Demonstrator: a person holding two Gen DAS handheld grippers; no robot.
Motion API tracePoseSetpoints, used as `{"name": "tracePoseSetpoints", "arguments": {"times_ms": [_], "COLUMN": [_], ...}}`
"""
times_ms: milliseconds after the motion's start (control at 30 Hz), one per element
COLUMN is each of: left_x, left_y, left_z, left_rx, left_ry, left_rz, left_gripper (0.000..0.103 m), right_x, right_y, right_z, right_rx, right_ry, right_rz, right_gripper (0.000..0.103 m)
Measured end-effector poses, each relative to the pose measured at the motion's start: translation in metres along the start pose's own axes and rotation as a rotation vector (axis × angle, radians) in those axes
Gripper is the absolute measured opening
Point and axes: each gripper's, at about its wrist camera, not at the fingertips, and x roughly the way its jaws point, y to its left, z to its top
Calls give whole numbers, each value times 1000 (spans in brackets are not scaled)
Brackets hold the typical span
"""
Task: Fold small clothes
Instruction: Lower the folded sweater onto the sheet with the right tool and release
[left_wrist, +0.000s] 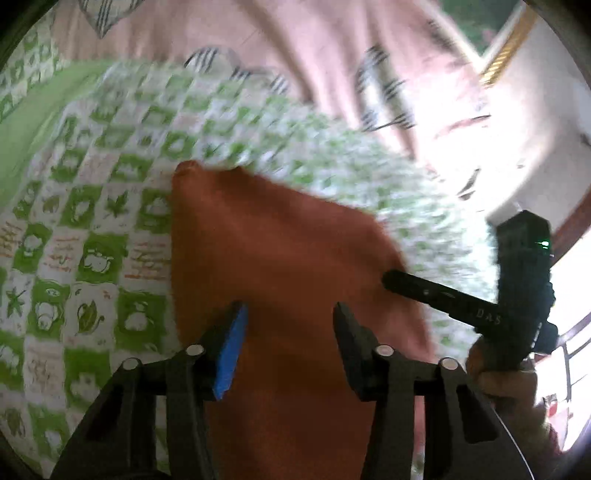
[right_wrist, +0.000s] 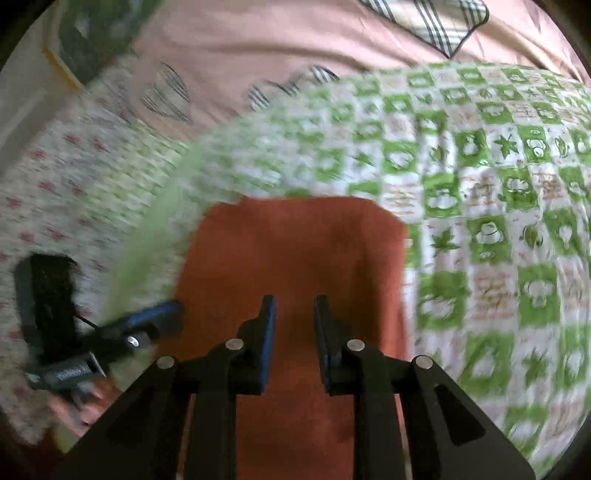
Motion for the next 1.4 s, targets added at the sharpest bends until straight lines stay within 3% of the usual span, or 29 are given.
{"name": "tracePoseSetpoints", "arguments": {"times_ms": [67,100,133,200,367,600,733,900,1400], "left_x": [20,24,26,26,10,-55,-74,-61,-48], "left_y": [18,24,27,33,28,-13,-28,-26,-16], "left_z": [6,9,11,14,6,-54,-94,-129,-142], "left_rx": [-49,-59,-70,-92,-84,26,107,130,52], "left_ry": [47,44,45,48,27,-17,5,84,90], "left_rz": [24,17,8,-7,-1,-64,-42,-38,-21], "left_gripper": [20,15,13,11,15,23,25,26,24], "right_x": [16,22,24,23,2,-46,-65,-67,-66], "right_y": [-17,-25,-32,-37,-30,-6,5,-3,-7], "right_z": [2,1,1,1,-7,-47,-92,-131,-142], "right_rx": [37,67,96,128,126,57,-4,-40,-26], "right_ry": [12,11,0,-12,-25,-39,7,32,2], "right_rz": [-23,-12,-15,17,32,67,65,-55,-76], "right_gripper": [12,5,0,0,4,6,23,25,22]}}
